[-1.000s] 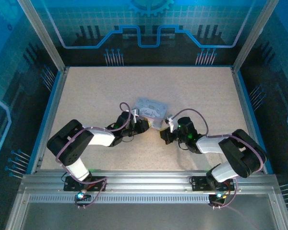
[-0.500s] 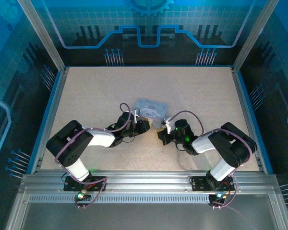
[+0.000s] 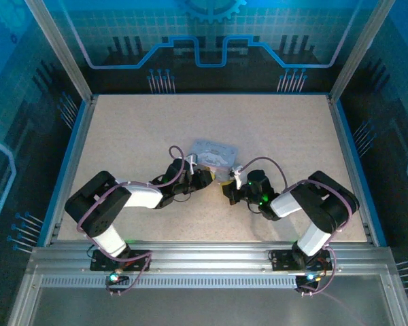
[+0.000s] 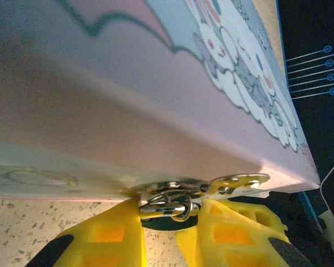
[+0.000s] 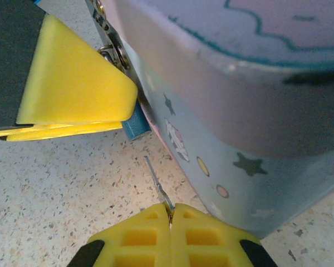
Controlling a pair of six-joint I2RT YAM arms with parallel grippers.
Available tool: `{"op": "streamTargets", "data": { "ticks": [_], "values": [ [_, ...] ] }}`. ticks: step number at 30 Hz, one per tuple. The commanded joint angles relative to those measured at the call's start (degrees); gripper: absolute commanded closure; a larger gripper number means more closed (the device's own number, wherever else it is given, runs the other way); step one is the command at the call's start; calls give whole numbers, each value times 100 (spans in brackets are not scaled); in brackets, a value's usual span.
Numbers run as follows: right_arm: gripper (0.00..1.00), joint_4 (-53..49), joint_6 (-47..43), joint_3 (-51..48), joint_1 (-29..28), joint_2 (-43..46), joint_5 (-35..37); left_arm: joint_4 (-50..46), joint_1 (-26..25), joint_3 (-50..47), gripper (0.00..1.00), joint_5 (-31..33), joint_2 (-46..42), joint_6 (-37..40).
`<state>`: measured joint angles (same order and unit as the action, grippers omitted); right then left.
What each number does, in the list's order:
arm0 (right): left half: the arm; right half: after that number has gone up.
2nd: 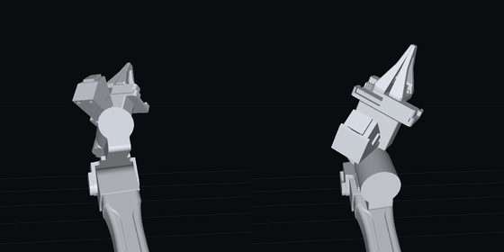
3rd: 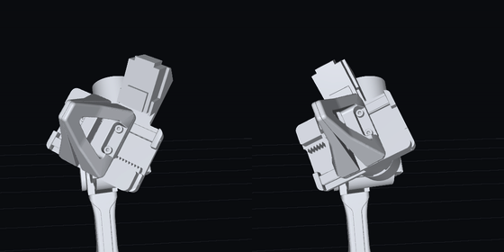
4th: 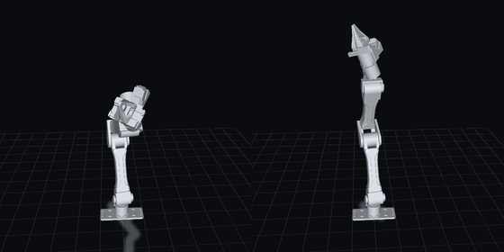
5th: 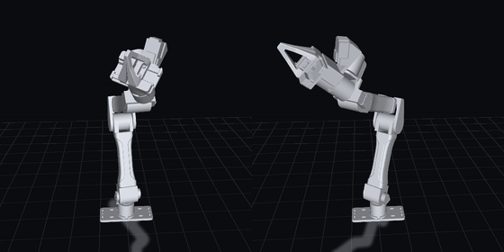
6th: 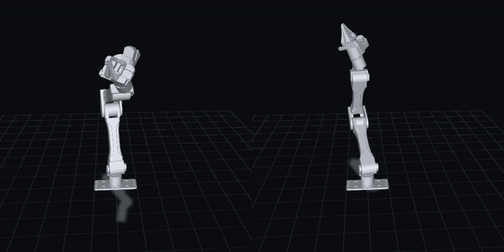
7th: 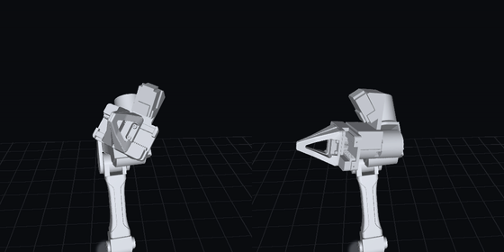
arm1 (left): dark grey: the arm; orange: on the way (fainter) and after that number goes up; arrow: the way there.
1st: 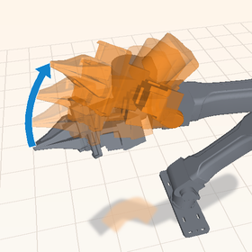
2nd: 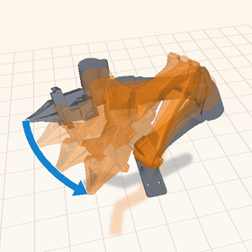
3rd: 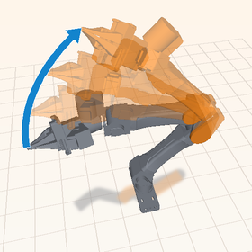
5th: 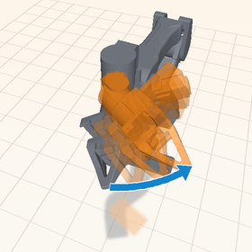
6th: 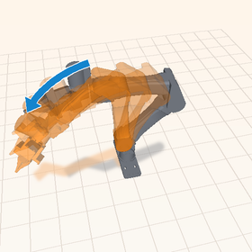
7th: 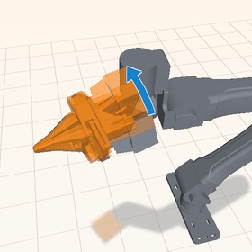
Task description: Unlock the padlock with the key
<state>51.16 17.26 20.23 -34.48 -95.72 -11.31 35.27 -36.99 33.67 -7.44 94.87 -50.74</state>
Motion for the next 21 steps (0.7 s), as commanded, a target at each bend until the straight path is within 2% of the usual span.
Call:
{"op": "streamTargets", "data": {
  "ticks": [1, 21],
  "values": [
    [100, 241, -64, 9, -65, -75, 34, 156, -43, 166, 83, 70, -221, 18],
    [100, 502, 36, 165, -59, -178, -82, 116, -62, 175, 84, 59, -258, 26]
  ]
}}
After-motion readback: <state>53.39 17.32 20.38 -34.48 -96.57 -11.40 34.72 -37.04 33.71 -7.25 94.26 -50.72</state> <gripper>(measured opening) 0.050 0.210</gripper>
